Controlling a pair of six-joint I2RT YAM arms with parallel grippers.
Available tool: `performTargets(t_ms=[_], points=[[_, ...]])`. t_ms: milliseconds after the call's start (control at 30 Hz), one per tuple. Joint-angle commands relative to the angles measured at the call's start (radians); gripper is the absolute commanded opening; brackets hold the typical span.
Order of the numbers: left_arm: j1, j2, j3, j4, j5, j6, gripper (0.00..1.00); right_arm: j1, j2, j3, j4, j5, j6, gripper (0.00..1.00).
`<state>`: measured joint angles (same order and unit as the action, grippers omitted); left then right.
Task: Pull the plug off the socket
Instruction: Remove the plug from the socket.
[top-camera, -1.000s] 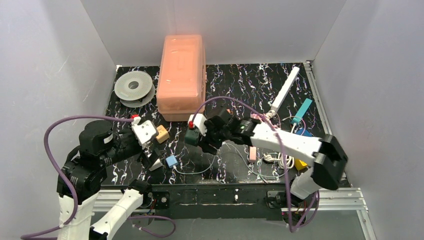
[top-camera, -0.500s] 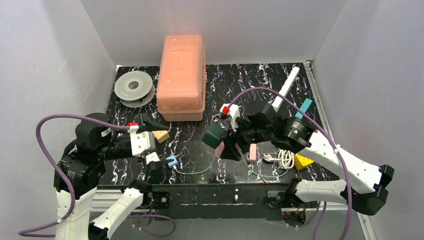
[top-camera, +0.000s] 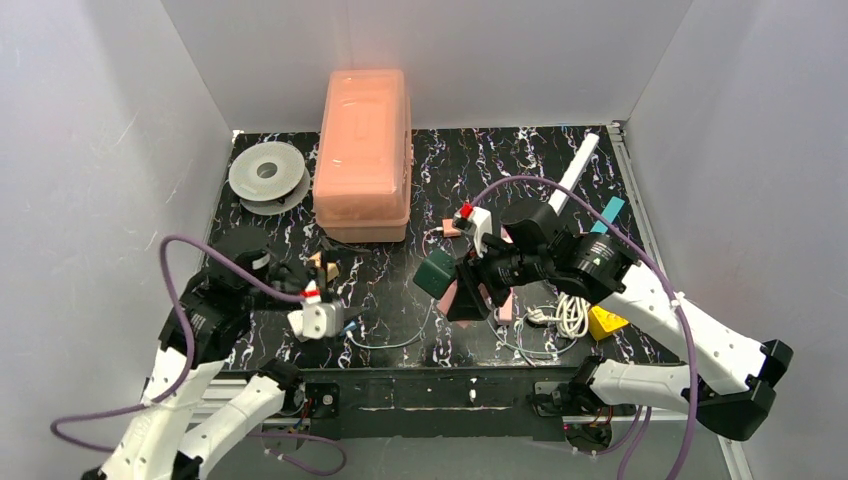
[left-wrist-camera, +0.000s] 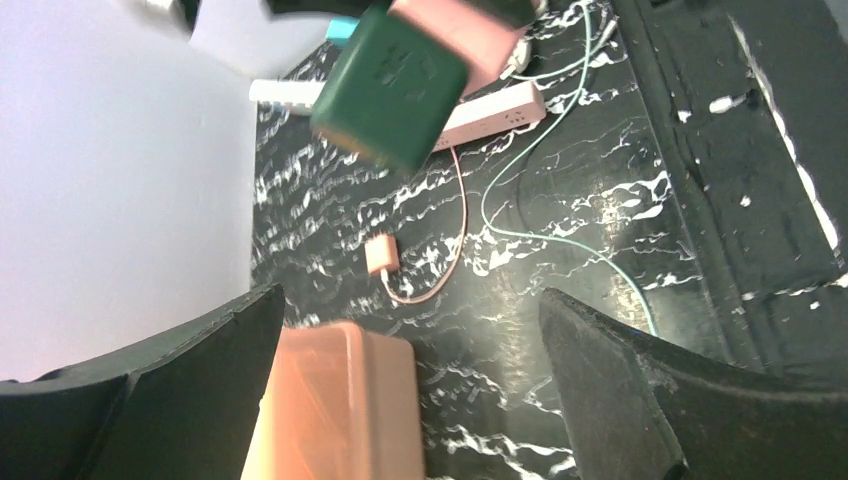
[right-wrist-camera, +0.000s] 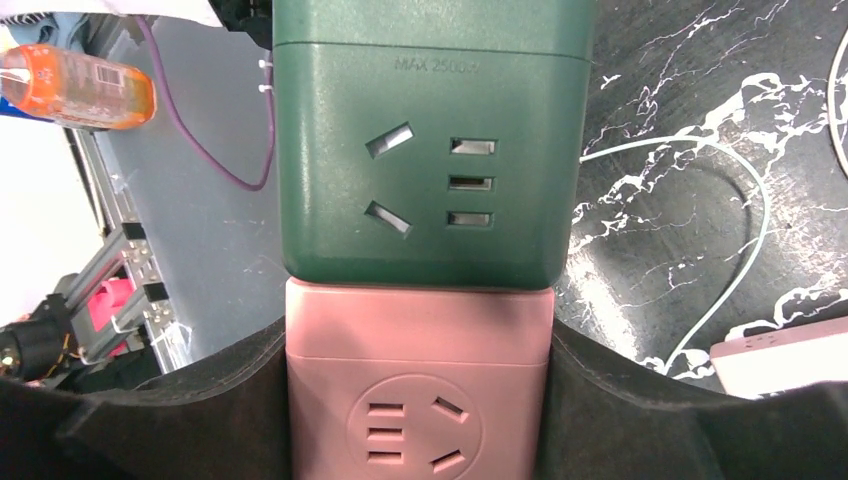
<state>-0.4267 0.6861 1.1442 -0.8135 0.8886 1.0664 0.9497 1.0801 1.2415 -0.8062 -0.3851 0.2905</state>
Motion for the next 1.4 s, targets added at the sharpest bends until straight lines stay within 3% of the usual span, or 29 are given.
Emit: performTargets(t_ms=[0,167,700,1367], points=[[-0.219,0.016,-0.05,0.133,-0.165,0.219,1.0,-0.025,0.03,0.06,0.099,-0.109,0.021,0.01],[-0.382,0.093,-0.034,0.246,-0.299,0.215,1.0,-0.031,0.076,0.088,0.094,-0.144,0.011,0.01],[-0.575,0.176,-0.056,0.267,-0.442,0.326,1.0,-0.038,0.133,0.136,0.065,-0.251,-0.015,0.01],[-0.638,0.195,-0.103,0.297,-0.533,0.456,1.0,-0.037,0.156,0.167,-0.024,-0.32,-0.046,0.01]])
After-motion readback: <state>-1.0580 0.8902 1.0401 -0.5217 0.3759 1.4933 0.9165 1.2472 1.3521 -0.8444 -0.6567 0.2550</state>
